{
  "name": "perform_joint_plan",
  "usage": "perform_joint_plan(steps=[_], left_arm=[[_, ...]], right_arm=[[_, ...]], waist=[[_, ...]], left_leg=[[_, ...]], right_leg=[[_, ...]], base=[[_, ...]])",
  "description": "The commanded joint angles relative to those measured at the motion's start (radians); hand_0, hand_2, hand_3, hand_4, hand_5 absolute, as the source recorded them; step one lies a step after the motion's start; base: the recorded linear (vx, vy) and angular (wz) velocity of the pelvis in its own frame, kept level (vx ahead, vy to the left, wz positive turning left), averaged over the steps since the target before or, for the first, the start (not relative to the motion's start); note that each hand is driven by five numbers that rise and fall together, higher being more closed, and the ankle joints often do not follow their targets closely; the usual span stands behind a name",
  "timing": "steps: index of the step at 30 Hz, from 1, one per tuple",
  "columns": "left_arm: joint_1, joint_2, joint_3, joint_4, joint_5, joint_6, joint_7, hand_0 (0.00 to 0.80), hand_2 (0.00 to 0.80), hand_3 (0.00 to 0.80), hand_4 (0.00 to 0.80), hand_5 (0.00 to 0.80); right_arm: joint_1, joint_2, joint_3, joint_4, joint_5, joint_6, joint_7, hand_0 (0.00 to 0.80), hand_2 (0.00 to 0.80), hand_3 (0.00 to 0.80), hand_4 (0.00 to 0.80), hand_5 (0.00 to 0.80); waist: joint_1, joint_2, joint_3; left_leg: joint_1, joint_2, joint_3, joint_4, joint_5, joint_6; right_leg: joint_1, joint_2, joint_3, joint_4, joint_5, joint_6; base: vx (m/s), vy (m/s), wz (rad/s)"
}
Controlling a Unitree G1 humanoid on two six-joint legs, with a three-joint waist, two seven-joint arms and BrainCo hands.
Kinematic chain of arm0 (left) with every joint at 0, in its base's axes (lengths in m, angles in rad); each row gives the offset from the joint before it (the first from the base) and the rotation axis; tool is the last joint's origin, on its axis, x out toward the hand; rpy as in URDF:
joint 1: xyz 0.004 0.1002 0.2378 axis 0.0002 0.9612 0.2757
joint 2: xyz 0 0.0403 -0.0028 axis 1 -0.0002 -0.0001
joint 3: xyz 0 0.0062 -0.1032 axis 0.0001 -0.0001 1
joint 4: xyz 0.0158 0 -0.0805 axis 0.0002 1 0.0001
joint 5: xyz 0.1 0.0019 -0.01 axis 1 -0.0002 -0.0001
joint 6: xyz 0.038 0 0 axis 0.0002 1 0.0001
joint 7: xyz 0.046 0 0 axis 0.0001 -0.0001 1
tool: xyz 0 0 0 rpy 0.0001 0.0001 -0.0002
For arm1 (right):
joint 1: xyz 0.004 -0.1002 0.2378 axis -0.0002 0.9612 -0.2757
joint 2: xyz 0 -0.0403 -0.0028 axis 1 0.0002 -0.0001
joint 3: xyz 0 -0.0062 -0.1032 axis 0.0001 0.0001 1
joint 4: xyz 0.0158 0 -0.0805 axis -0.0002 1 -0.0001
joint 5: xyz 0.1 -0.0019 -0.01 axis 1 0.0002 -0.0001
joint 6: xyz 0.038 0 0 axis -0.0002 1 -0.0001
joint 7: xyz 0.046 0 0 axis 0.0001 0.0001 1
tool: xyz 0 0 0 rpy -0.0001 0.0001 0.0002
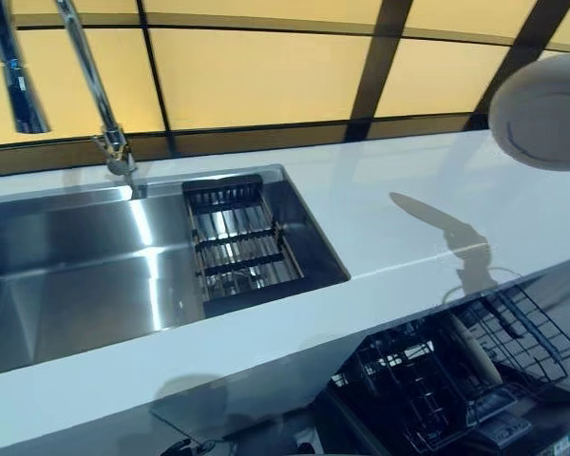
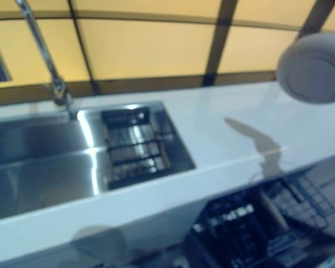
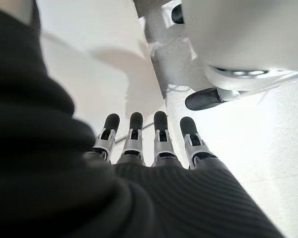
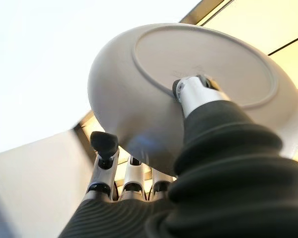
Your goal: Take plates into dishwasher
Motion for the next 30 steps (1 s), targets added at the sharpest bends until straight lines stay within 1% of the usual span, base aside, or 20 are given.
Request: perform_joint_plan(steps=[1,2,3,7,9,10,11,12,16,20,25,30], left_arm=[[-0.034,0.051,-0.001,0.031,0.061,-0.025,-0.013,0.000,0.000,0.000,0.000,0.000],[-0.035,0.054,-0.003,0.031,0.061,-0.025,-0.013,0.000,0.000,0.000,0.000,0.000],[-0.036,0.053,0.008,0.033,0.061,-0.026,-0.015,0.000,0.000,0.000,0.000,0.000],[-0.046,0.055,0.014,0.029,0.053,-0.021,-0.017,0.000,0.000,0.000,0.000,0.000],[-0.052,0.057,0.014,0.032,0.051,-0.021,-0.018,0.000,0.000,0.000,0.000,0.000],[-0.054,0.057,0.015,0.033,0.049,-0.016,-0.022,0.000,0.000,0.000,0.000,0.000],[-0.054,0.057,0.017,0.033,0.050,-0.016,-0.024,0.000,0.000,0.000,0.000,0.000],[-0.048,0.054,0.022,0.034,0.056,-0.018,-0.024,0.000,0.000,0.000,0.000,0.000],[-0.043,0.051,0.028,0.032,0.065,-0.021,-0.017,0.000,0.000,0.000,0.000,0.000],[-0.054,0.050,0.026,0.029,0.068,-0.018,-0.011,0.000,0.000,0.000,0.000,0.000],[-0.065,0.047,0.021,0.025,0.062,-0.016,-0.005,0.000,0.000,0.000,0.000,0.000],[-0.066,0.039,0.023,0.020,0.059,-0.014,-0.005,0.000,0.000,0.000,0.000,0.000]], right_arm=[[0.034,-0.048,-0.123,0.010,0.051,-0.036,-0.017,0.800,0.800,0.800,0.800,0.800],[0.053,-0.048,-0.143,0.007,0.051,-0.036,-0.017,0.800,0.800,0.800,0.800,0.800],[0.112,-0.053,-0.189,0.007,0.066,-0.032,-0.004,0.800,0.800,0.800,0.800,0.800],[0.277,-0.043,-0.329,0.008,0.067,-0.063,-0.005,0.800,0.800,0.800,0.800,0.800],[0.337,-0.034,-0.381,0.006,0.057,-0.065,-0.004,0.800,0.800,0.800,0.800,0.800],[0.400,-0.030,-0.429,0.003,0.057,-0.070,0.007,0.800,0.800,0.800,0.800,0.800],[0.419,-0.029,-0.443,0.002,0.053,-0.070,0.013,0.800,0.800,0.800,0.800,0.800],[0.488,-0.019,-0.492,-0.001,0.053,-0.086,0.025,0.800,0.800,0.800,0.800,0.800],[0.647,0.021,-0.605,-0.038,0.045,-0.101,0.047,0.800,0.800,0.800,0.800,0.800],[0.711,0.066,-0.629,-0.073,0.013,-0.099,0.038,0.800,0.800,0.800,0.800,0.800],[0.740,0.091,-0.634,-0.097,-0.032,-0.093,0.040,0.800,0.800,0.800,0.800,0.800],[0.757,0.140,-0.604,-0.177,-0.102,-0.066,0.053,0.800,0.800,0.800,0.800,0.800]], waist=[[-0.004,-0.068,-0.002],[-0.001,-0.071,-0.001],[-0.024,-0.072,0.004],[-0.044,-0.073,0.018],[-0.050,-0.073,0.023],[-0.058,-0.070,0.025],[-0.060,-0.069,0.026],[-0.069,-0.066,0.027],[-0.078,-0.061,0.032],[-0.083,-0.054,0.041],[-0.088,-0.047,0.049],[-0.094,-0.041,0.054]], left_leg=[[0.060,0.016,-0.015,0.004,-0.064,0.019],[0.060,0.016,-0.015,0.004,-0.064,0.019],[0.063,0.022,0.002,0.004,-0.063,0.020],[0.064,0.031,0.022,0.004,-0.065,0.023],[0.063,0.033,0.029,0.004,-0.065,0.023],[0.062,0.035,0.035,0.004,-0.062,0.021],[0.062,0.036,0.036,0.004,-0.062,0.021],[0.064,0.038,0.040,0.004,-0.062,0.020],[0.063,0.038,0.046,0.004,-0.062,0.019],[0.058,0.035,0.047,0.004,-0.063,0.020],[0.054,0.032,0.048,0.004,-0.062,0.022],[0.053,0.029,0.047,0.004,-0.061,0.022]], right_leg=[[-0.020,-0.019,0.030,0.003,0.049,0.089],[-0.020,-0.019,0.030,0.003,0.049,0.089],[-0.031,-0.015,0.044,0.003,0.057,0.090],[-0.041,-0.009,0.058,0.003,0.062,0.091],[-0.045,-0.006,0.061,0.003,0.064,0.091],[-0.051,-0.004,0.063,0.003,0.066,0.091],[-0.052,-0.004,0.063,0.003,0.067,0.091],[-0.053,-0.004,0.064,0.003,0.067,0.090],[-0.062,-0.006,0.067,0.003,0.071,0.089],[-0.070,-0.007,0.071,0.003,0.074,0.088],[-0.076,-0.011,0.069,0.003,0.077,0.088],[-0.077,-0.015,0.068,0.003,0.078,0.086]], base=[[0.005,-0.030,-0.27],[0.000,-0.053,-0.25],[-0.008,-0.053,-0.23],[-0.031,-0.047,-0.24],[-0.024,-0.028,-0.09],[-0.007,-0.018,-0.11],[0.011,-0.021,-0.10],[0.022,-0.019,-0.05],[0.000,-0.009,-0.03],[-0.004,-0.002,-0.01],[0.000,0.000,0.00],[0.000,0.000,0.00]])
